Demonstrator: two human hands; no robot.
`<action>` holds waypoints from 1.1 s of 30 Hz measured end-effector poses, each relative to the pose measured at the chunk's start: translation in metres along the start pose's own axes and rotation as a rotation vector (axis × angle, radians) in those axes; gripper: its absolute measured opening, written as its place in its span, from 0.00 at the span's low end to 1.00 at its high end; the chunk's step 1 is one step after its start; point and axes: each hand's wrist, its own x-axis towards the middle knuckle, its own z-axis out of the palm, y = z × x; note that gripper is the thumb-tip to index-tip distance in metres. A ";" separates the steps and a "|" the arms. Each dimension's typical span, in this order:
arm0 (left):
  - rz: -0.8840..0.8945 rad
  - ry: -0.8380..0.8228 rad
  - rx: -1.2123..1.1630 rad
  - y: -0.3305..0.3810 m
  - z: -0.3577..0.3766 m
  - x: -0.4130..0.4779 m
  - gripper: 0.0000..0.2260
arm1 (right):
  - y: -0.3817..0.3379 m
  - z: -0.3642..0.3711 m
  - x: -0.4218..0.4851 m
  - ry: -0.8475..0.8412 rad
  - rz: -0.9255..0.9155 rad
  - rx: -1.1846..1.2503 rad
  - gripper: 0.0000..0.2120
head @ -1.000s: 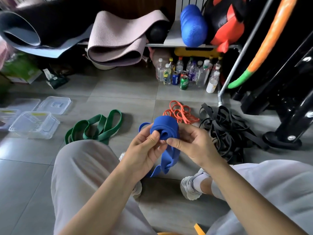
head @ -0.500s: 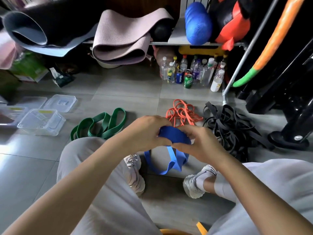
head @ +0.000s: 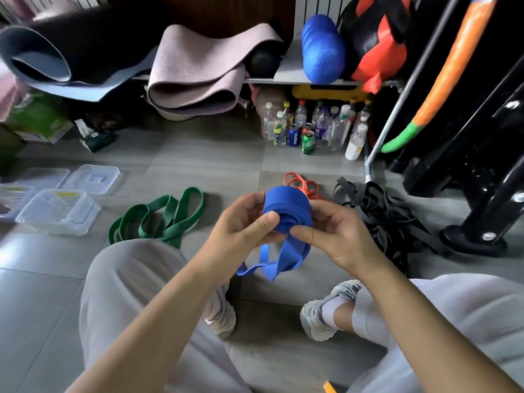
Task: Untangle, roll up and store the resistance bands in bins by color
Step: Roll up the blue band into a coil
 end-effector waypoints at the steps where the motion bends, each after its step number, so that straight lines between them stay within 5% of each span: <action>1: 0.035 -0.010 0.178 0.006 -0.004 0.002 0.15 | 0.000 -0.002 0.002 -0.003 0.007 -0.026 0.13; 4: 0.122 -0.103 0.895 0.027 -0.011 0.012 0.28 | 0.001 -0.001 0.008 -0.055 0.047 -0.216 0.17; 7: 0.149 -0.151 1.199 0.049 -0.008 0.022 0.19 | -0.008 0.000 0.017 -0.081 0.037 -0.238 0.16; 11: 0.170 -0.073 0.863 0.064 -0.015 0.039 0.17 | -0.008 -0.011 0.031 -0.070 0.136 -0.037 0.18; 17: 0.285 0.140 0.261 0.104 -0.019 0.051 0.10 | 0.067 -0.012 0.038 0.052 0.314 -0.352 0.10; 30: 0.414 0.283 0.156 0.197 -0.036 0.085 0.04 | -0.090 -0.042 0.151 0.392 -0.064 -0.401 0.04; 33: 0.448 0.313 0.121 0.208 -0.037 0.084 0.04 | -0.109 -0.053 0.155 0.473 -0.161 -0.484 0.10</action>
